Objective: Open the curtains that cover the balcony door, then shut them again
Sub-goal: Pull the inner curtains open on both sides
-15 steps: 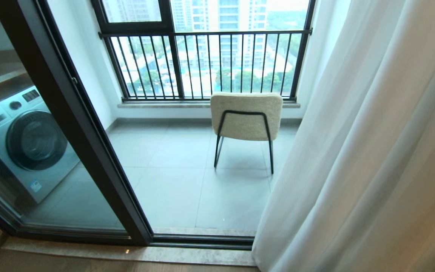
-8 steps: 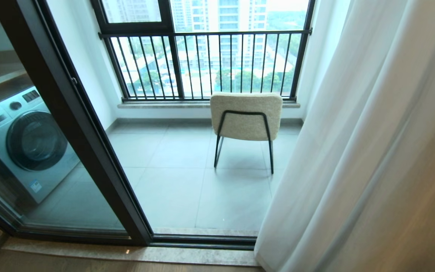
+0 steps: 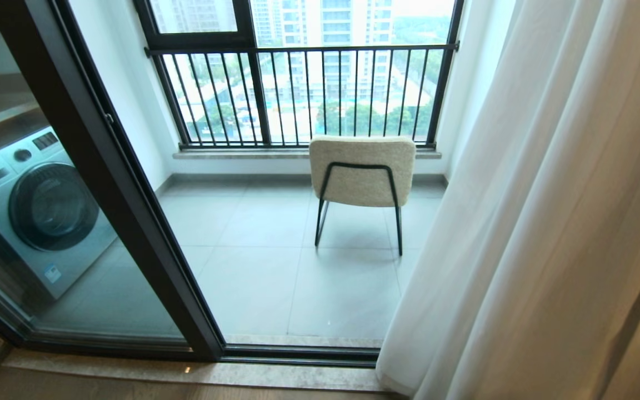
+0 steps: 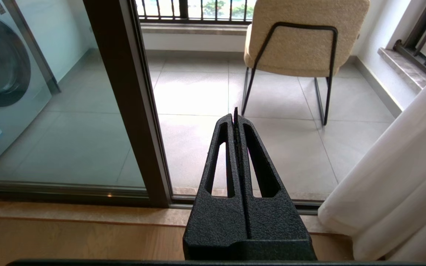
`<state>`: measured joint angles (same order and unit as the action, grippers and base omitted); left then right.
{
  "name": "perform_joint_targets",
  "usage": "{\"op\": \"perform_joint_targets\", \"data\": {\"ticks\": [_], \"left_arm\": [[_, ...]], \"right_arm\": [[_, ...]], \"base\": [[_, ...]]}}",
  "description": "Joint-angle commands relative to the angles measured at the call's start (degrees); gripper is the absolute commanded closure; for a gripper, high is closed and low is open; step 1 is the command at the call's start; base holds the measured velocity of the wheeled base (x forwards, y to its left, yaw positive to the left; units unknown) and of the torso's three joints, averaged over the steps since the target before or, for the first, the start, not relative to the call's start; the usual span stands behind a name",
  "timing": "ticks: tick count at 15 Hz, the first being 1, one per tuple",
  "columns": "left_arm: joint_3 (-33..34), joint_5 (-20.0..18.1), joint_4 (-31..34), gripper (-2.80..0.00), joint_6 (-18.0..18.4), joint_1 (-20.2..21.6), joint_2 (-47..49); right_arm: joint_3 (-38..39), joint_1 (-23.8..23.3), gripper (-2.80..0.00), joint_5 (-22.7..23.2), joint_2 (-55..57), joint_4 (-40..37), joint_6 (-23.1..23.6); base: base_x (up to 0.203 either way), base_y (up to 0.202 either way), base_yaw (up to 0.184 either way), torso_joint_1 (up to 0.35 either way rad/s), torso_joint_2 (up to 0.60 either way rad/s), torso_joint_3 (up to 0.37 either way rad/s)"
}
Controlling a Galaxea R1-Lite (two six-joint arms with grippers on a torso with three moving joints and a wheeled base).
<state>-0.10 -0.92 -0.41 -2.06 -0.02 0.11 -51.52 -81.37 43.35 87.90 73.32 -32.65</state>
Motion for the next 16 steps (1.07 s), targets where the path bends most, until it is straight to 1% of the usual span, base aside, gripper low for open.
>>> {"op": "perform_joint_targets", "data": {"ticks": [1,4,6,9,14,16], "left_arm": [[0.0,0.0,0.0,0.00,0.0,0.0,0.0],[0.0,0.0,0.0,0.00,0.0,-0.1,0.0],[0.0,0.0,0.0,0.00,0.0,0.0,0.0],[0.0,0.0,0.0,0.00,0.0,0.0,0.0],[0.0,0.0,0.0,0.00,0.0,0.0,0.0],[0.0,0.0,0.0,0.00,0.0,0.0,0.0]], "right_arm": [[4.2,5.7,0.00,2.0,-6.5,0.4,1.2],[9.5,14.8,0.00,2.7,-10.5,0.3,6.4],[13.6,20.5,0.00,3.2,-12.9,0.3,8.9],[19.9,27.5,0.00,4.8,-16.6,0.4,10.3],[26.9,39.2,0.00,5.0,-20.2,0.4,10.8],[28.9,42.8,0.00,5.0,-20.3,0.3,13.1]], "base": [[0.000,0.000,0.000,0.000,0.00,0.000],[0.000,0.000,0.000,0.000,0.00,0.000],[0.000,0.000,0.000,0.000,0.00,0.000],[0.000,0.000,0.000,0.000,0.00,0.000],[0.000,0.000,0.000,0.000,0.00,0.000],[0.000,0.000,0.000,0.000,0.00,0.000]]}}
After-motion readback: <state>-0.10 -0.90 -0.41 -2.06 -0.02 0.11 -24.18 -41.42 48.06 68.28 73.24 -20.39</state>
